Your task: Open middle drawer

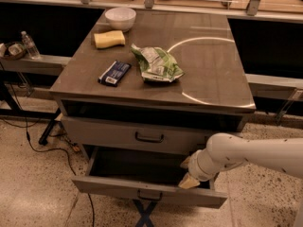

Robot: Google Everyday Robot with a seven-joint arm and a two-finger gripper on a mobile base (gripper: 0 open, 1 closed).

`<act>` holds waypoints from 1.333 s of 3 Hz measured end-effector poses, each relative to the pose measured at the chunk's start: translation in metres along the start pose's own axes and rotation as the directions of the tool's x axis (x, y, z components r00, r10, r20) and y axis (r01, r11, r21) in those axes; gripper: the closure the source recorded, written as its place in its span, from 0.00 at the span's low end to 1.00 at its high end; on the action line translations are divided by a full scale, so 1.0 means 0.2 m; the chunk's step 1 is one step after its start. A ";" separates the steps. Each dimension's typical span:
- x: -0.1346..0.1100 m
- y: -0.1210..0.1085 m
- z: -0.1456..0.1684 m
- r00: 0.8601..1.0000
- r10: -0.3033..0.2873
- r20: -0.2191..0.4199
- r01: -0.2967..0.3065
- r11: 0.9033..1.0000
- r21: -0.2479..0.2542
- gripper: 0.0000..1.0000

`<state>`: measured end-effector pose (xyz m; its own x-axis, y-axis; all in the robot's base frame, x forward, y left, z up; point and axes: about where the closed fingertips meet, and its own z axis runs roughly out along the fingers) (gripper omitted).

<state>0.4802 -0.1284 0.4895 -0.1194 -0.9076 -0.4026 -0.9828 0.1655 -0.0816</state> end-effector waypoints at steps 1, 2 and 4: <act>0.01 -0.03 0.02 1.000 0.022 0.010 -0.022 1.000 0.015 0.70; 0.04 -0.03 0.10 0.998 0.048 0.036 -0.049 0.998 0.031 0.93; 0.05 0.01 0.32 0.994 0.062 0.089 -0.066 0.997 0.050 1.00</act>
Offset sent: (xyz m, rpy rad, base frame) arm 0.0115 -0.0004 -0.0426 0.0715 -0.0360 -0.0978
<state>0.4857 -0.1125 0.4271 -0.1669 -0.8576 -0.4864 -0.9644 0.2445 -0.1003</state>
